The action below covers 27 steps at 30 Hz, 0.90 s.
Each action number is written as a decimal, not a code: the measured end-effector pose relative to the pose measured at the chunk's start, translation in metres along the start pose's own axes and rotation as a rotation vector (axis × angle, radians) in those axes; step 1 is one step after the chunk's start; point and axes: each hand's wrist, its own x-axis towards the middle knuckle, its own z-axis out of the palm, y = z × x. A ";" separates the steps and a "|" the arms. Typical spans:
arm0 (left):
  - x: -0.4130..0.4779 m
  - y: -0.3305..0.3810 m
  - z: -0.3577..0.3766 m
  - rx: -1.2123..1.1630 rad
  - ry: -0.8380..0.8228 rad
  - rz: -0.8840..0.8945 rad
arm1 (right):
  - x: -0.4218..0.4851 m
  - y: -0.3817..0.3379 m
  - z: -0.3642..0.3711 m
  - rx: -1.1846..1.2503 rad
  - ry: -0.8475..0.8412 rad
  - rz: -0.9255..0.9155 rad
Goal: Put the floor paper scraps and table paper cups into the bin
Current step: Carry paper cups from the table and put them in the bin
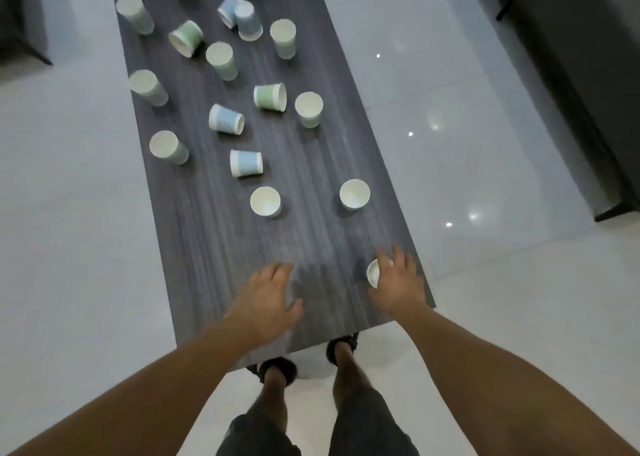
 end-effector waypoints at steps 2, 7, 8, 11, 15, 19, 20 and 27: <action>0.018 0.002 0.014 -0.026 -0.035 -0.006 | 0.017 0.002 0.014 -0.024 -0.010 -0.052; 0.045 0.002 0.040 -0.114 -0.059 -0.010 | 0.030 0.002 0.034 0.050 -0.032 -0.129; 0.048 0.003 0.043 -0.127 -0.063 -0.003 | 0.030 -0.001 0.034 0.129 -0.028 -0.122; 0.055 0.008 0.047 -0.170 -0.058 0.044 | 0.027 -0.018 0.021 0.483 -0.023 -0.138; 0.062 0.010 0.038 -0.226 -0.019 0.094 | 0.018 -0.043 -0.003 0.698 -0.181 -0.282; 0.068 0.003 0.026 -0.298 0.044 0.143 | 0.025 -0.055 -0.022 0.699 -0.301 -0.371; 0.070 0.000 0.025 -0.309 0.057 0.150 | 0.029 -0.056 -0.026 0.701 -0.348 -0.383; 0.067 -0.027 0.032 -0.358 0.057 -0.069 | 0.096 -0.056 -0.054 0.358 0.363 -0.313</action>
